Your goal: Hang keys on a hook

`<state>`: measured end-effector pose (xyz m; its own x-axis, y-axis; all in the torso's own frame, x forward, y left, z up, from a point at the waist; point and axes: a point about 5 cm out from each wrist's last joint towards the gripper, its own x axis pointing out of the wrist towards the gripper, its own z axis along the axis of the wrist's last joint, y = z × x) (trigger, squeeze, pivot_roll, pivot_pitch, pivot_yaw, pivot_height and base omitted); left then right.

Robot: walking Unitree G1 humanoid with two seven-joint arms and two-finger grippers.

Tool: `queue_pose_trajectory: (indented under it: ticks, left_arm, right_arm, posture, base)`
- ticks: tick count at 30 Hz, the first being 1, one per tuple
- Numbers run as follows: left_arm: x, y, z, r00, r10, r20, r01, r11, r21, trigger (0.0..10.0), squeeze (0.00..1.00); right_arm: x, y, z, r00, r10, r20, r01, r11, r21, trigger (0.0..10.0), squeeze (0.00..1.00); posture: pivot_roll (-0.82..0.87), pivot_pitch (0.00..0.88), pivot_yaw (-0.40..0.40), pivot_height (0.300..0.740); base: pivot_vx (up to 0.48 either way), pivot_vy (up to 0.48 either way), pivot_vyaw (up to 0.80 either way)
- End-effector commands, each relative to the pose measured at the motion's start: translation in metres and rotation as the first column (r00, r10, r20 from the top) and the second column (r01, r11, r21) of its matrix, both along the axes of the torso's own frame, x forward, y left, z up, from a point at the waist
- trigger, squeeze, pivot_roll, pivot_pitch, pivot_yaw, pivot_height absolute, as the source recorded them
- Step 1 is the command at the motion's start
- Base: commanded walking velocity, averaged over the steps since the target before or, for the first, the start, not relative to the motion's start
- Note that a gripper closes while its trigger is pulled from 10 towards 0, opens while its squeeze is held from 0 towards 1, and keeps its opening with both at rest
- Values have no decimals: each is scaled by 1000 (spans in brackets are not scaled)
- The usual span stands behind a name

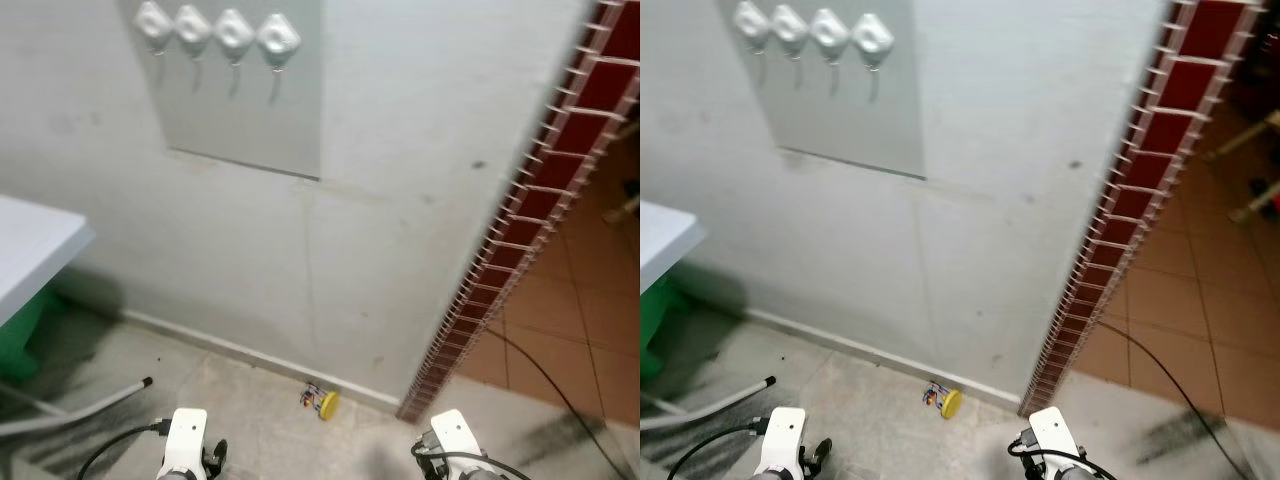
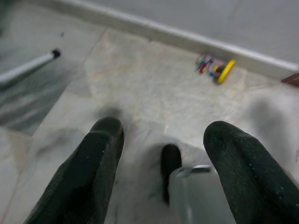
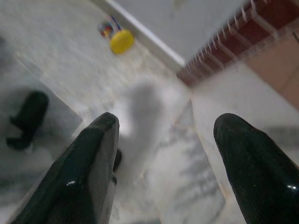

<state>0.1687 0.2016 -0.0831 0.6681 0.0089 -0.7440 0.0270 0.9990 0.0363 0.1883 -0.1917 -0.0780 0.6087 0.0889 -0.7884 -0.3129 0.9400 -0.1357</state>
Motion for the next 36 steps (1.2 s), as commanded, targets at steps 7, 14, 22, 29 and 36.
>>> queue_pose_trajectory:
  ticks: [7, 14, 22, 29, 36]
  left_arm:
    - [6, -1, 3, 1000, -5, 20, 5, 1000, -1, 10000, 0]
    - [11, 0, 5, 999, 10, 35, -10, 1000, -12, 10000, 0]
    - [12, -2, 6, 999, 6, 37, -5, 1000, -12, 10000, 0]
    - [13, -3, 6, 999, 13, 38, -12, 1000, -18, 10000, 0]
    - [14, -3, 6, 999, 17, 44, -16, 1000, -22, 10000, 0]
  right_arm:
    - [-3, -4, -1, 1000, 7, -6, -7, 1000, -3, 10000, 0]
    - [-1, -6, 1, 1000, 5, -1, -5, 1000, -5, 10000, 0]
    - [1, -7, 2, 1000, 11, 2, -11, 1000, -5, 10000, 0]
    - [1, -7, 2, 1000, 14, 1, -14, 1000, -8, 10000, 0]
    - [1, -7, 2, 1000, 19, 3, -19, 1000, -11, 10000, 0]
  posture:
    - [-36, 0, -21, 740]
    - [-36, 0, -22, 740]
    - [-34, 0, -26, 740]
    - [-33, 0, -28, 740]
    - [-33, 0, -27, 740]
  base:
    - [0, 0, 800]
    - [0, 0, 800]
    - [0, 0, 800]
    - [0, 0, 800]
    - [0, 0, 800]
